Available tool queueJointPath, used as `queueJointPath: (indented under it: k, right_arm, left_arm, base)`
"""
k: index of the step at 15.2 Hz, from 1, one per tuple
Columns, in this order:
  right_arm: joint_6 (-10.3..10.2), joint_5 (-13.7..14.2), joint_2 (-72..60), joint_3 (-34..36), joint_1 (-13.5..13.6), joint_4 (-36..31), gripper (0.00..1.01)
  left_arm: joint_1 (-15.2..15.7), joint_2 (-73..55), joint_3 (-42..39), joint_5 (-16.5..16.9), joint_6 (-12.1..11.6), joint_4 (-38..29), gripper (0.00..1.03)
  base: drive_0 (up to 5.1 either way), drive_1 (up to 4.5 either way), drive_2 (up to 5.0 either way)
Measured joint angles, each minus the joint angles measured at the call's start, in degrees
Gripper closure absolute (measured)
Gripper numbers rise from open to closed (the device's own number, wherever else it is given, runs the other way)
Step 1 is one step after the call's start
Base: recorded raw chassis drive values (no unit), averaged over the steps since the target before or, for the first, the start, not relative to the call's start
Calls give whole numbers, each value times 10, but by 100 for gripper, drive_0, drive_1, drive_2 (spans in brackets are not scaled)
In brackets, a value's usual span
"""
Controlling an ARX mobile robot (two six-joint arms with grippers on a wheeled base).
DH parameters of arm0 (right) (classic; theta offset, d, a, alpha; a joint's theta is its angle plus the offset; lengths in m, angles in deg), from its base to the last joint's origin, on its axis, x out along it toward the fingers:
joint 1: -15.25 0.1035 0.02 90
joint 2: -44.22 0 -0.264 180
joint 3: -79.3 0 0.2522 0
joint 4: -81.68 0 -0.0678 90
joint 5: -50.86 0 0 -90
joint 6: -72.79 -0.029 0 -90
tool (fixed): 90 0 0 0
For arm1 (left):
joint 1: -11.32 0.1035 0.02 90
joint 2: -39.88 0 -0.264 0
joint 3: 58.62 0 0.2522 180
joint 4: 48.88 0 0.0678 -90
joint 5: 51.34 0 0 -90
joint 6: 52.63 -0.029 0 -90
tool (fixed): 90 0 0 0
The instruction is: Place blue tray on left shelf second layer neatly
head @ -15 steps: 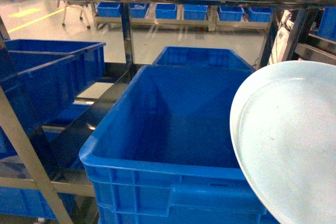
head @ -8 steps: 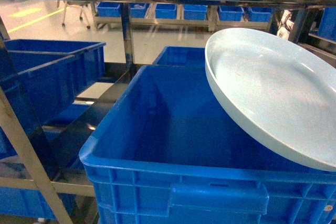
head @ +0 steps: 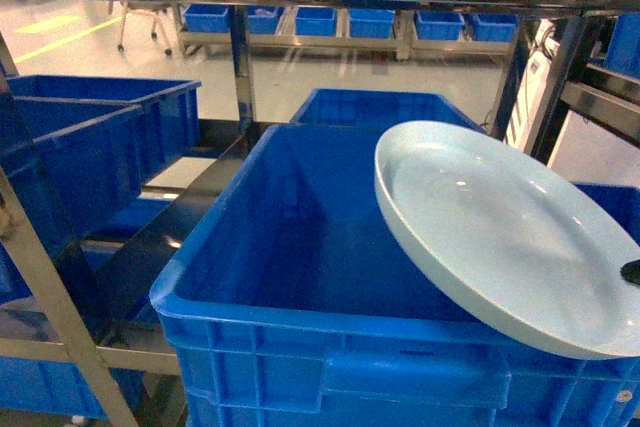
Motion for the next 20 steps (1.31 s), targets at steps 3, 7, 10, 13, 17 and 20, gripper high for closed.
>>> queueJointPath:
  k: [3, 7, 10, 13, 17, 20]
  right_arm:
    - [-8, 2, -30, -24, 11, -16, 99]
    - [10, 14, -82, -80, 11, 2, 99]
    - [55, 42, -122, -137, 30, 34, 99]
    - [59, 52, -147, -192, 52, 49, 99]
    - [57, 58, -154, -185, 71, 32, 85]
    - [46, 54, -149, -154, 74, 24, 46]
  left_arm:
    - [0, 0, 0, 0, 0, 0, 5]
    - [0, 0, 0, 0, 0, 0, 5]
    - [0, 0, 0, 0, 0, 0, 5]
    - [0, 0, 0, 0, 0, 0, 5]
    - [0, 0, 0, 0, 0, 0, 5]
    - [0, 0, 0, 0, 0, 0, 5]
  base:
    - [0, 0, 0]
    - [0, 0, 0]
    - [0, 0, 0]
    - [0, 0, 0]
    - [0, 0, 0]
    - [0, 0, 0]
